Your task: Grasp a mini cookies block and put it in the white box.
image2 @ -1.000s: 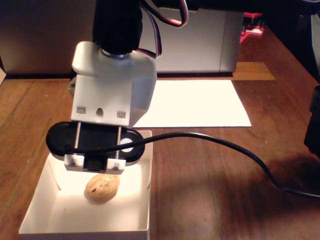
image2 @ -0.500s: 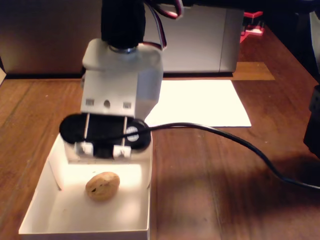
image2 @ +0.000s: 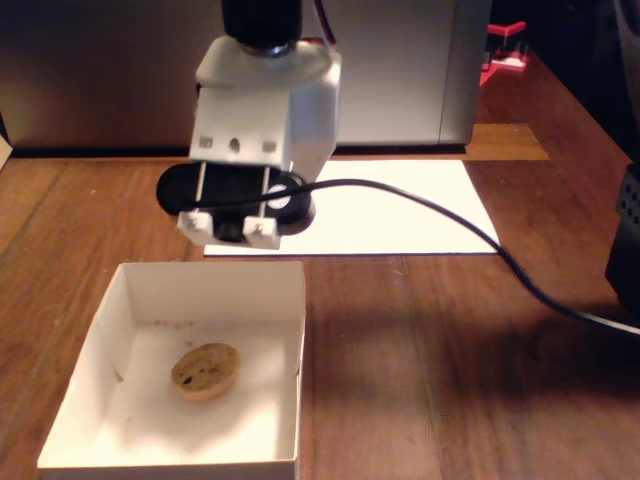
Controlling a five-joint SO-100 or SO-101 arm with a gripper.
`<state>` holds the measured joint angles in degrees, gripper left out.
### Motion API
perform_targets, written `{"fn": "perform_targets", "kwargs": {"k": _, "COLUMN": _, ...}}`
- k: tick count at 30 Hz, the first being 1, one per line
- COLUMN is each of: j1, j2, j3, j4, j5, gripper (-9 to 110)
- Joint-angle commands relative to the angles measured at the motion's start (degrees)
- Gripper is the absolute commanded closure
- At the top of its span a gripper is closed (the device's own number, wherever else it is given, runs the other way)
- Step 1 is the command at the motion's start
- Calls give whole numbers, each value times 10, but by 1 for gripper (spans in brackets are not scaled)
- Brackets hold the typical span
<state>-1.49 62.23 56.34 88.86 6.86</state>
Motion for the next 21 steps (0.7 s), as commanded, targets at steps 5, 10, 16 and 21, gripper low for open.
{"fn": "perform_targets", "kwargs": {"k": 5, "j1": 12, "j2": 145, "j3": -26, "j4": 51, "j5": -17, "gripper": 101}}
{"fn": "perform_targets", "kwargs": {"k": 10, "j1": 21, "j2": 209, "j3": 23, "j4": 56, "j5": -31, "gripper": 101}}
{"fn": "perform_targets", "kwargs": {"k": 16, "j1": 25, "j2": 360, "j3": 219, "j4": -12, "j5": -40, "gripper": 101}}
{"fn": "perform_targets", "kwargs": {"k": 21, "j1": 28, "j2": 498, "j3": 407, "j4": -85, "j5": -46, "gripper": 101}}
